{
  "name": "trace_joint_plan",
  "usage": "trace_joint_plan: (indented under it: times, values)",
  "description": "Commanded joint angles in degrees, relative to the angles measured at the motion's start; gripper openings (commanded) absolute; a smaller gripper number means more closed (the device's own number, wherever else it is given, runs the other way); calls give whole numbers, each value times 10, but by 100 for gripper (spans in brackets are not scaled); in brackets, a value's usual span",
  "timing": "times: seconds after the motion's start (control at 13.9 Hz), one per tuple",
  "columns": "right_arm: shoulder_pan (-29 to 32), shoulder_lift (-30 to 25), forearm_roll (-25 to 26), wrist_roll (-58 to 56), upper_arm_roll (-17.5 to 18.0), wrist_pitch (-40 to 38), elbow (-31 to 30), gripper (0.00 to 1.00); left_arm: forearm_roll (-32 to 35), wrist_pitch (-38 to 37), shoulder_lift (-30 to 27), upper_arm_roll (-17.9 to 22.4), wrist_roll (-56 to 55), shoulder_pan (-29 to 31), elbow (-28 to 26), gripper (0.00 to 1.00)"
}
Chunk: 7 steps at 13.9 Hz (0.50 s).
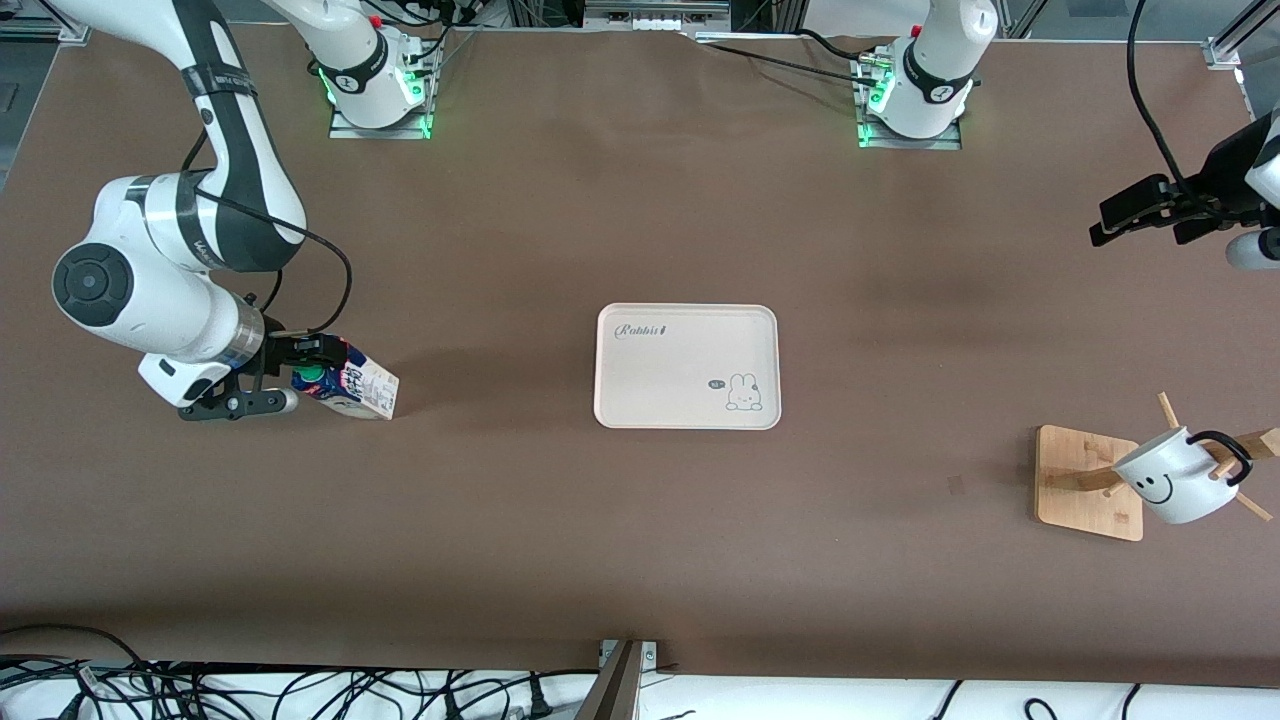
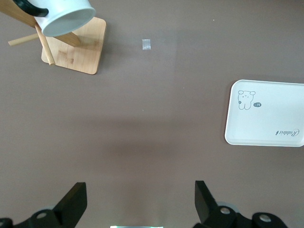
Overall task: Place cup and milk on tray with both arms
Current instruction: 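Grasp the milk carton with the right gripper and lift it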
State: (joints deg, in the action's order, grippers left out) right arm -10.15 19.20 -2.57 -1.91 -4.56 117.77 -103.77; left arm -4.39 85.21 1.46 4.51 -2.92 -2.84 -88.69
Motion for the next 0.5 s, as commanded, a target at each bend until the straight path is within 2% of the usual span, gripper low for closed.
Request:
trace_joint_plan:
  times: [0.0,0.14,0.22,0.29,0.43]
  values:
    - [1,-1,-9,11,3,29,-30,83,10,-14,12,-3,-3,1,20,100]
    - [1,-1,-9,13,3,25,-30,50,10,-14,29,-4,3,0,19,100]
    - [1,-1,-9,13,3,23,-28,39,10,-14,38,-5,3,-1,19,100]
    - [0,-2,-9,16,3,21,-25,35,11,-14,47,-5,4,-2,19,100]
    - [-14,-6,-10,44,10,5,-4,35,11,-12,71,-7,5,-5,19,100]
